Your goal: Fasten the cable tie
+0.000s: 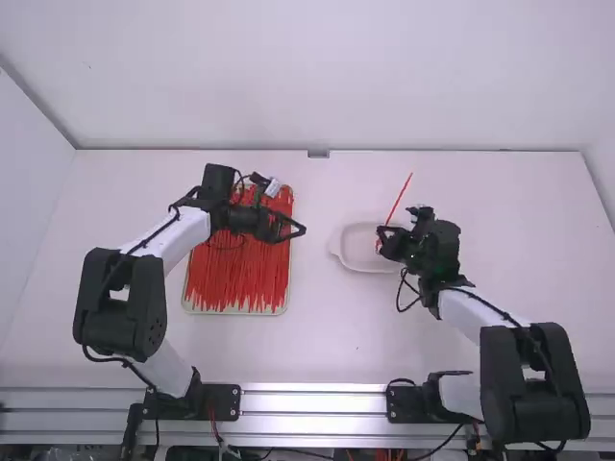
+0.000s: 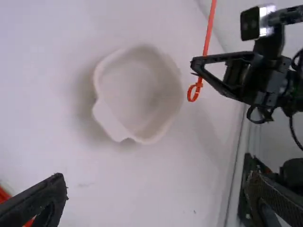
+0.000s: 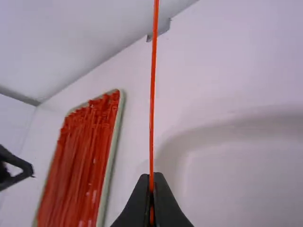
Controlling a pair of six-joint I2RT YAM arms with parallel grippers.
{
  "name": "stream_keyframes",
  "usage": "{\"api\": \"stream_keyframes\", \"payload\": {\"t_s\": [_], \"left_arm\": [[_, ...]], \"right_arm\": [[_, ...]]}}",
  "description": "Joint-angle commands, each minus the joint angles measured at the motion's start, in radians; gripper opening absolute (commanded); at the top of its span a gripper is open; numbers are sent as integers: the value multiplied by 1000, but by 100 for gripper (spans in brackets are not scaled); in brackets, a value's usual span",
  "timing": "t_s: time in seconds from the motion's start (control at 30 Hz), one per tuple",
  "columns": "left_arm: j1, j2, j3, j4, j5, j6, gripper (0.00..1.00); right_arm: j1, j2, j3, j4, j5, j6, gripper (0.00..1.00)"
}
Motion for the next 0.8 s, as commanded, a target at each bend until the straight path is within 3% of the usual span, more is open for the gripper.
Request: {"api": "stream_keyframes", "payload": {"t_s": [0.0,0.33,0.7,0.77], "left_arm": [[-5,2,-3,-3,-26,25,99],[1,2,-3,-7,-29,26,99],[1,2,-3,-7,-30,25,99],[1,2,-3,-7,-30,25,99]], "right_arm": [[51,-5,-6,3,160,-32,0],[190,48,-5,-2,499,-50,0],[175,261,-5,188,499,-32,1],[179,262,-5,193,486,-32,37]]}}
